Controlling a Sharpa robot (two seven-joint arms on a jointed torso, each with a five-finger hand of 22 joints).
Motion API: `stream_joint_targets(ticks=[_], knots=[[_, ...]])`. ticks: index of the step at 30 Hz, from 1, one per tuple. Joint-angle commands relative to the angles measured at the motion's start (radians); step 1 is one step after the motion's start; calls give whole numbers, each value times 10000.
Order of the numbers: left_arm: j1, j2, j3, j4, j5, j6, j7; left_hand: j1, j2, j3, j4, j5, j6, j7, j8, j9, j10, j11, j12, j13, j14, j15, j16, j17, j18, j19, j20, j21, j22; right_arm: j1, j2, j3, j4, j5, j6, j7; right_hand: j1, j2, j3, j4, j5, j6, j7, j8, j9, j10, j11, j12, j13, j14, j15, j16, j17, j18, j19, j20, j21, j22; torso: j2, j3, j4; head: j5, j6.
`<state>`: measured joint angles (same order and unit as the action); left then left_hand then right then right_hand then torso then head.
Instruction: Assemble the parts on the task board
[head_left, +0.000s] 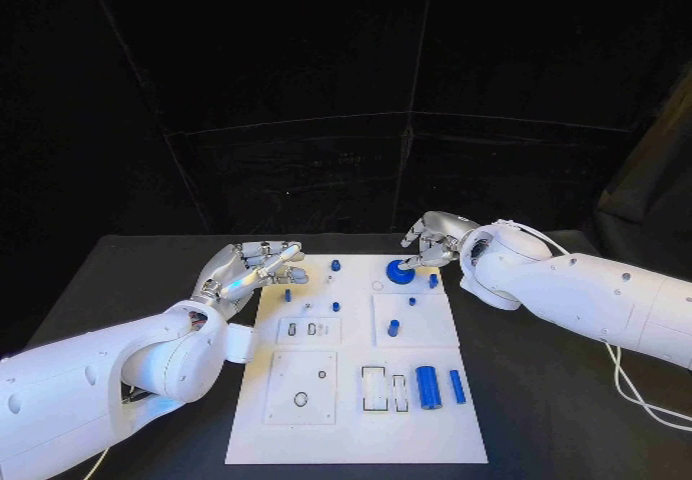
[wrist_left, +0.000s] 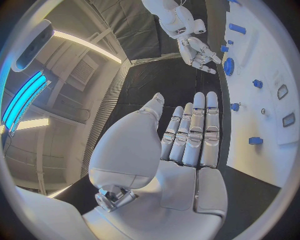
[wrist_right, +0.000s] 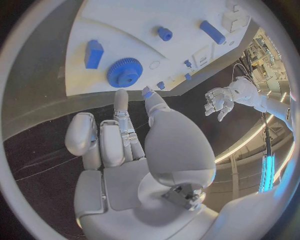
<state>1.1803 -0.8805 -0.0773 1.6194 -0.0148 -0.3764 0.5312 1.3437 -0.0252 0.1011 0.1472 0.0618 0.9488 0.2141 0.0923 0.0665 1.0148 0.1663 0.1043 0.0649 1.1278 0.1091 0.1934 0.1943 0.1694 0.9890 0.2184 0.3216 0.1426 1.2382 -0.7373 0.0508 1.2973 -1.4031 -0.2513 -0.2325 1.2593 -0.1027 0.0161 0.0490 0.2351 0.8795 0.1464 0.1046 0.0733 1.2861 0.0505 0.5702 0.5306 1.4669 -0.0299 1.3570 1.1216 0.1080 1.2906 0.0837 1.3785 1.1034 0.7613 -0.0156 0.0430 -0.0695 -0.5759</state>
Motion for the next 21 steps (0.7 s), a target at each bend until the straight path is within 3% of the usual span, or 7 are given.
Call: stream_joint_targets(ticks=[1, 8, 16, 21], knots=[[15, 26, 8, -5, -49, 163, 14, 54, 80, 17, -53, -46, -53, 29, -46, -15, -92, 15, -34, -16, -47, 47, -57, 16, 123, 55, 3, 56, -6, 23, -6, 19, -39, 435, 924, -309, 284, 57, -257, 261, 18, -146, 26, 94, -2, -93, 49, 724, 896, 378, 91, 164, 272, -160, 85, 52, 76, 117, 10, -2, 1, -16, -16], [13, 49, 7, -52, -49, 190, -3, 58, 83, 19, -58, -45, -54, 27, -48, -15, -96, 15, -38, -16, -47, 47, -60, 18, 123, 56, 3, 57, -6, 20, 143, 17, -230, 147, 1238, -228, 676, 126, -502, 585, 82, -235, 38, 297, 4, -43, 64, 1770, 2171, 417, 110, 373, 635, -181, 132, 80, 147, 251, 18, -2, 7, -31, -46], [12, 70, 6, -80, -49, 210, -13, 67, 88, 24, -71, -45, -55, 25, -52, -14, -102, 14, -46, -16, -48, 46, -66, 23, 124, 57, 3, 58, -7, 17, 328, 14, -393, -188, 1328, -148, 1098, 272, -616, 630, 114, -174, 1, 534, 9, 593, 44, 4065, 4555, 508, 116, 725, 1303, -221, 247, 72, 275, 504, 8, -17, 28, -42, -77], [12, 68, 6, -98, -49, 219, -23, 67, 88, 24, -71, -45, -55, 25, -52, -14, -102, 14, -46, -16, -48, 46, -66, 23, 124, 57, 3, 58, -7, 16, 362, 13, -395, -399, 1336, -120, 1347, 387, -632, 523, 117, -64, -25, 673, 9, 1004, 24, 5511, 6011, 539, 93, 870, 1585, -258, 340, 74, 366, 691, 11, -18, 6, -37, -92]])
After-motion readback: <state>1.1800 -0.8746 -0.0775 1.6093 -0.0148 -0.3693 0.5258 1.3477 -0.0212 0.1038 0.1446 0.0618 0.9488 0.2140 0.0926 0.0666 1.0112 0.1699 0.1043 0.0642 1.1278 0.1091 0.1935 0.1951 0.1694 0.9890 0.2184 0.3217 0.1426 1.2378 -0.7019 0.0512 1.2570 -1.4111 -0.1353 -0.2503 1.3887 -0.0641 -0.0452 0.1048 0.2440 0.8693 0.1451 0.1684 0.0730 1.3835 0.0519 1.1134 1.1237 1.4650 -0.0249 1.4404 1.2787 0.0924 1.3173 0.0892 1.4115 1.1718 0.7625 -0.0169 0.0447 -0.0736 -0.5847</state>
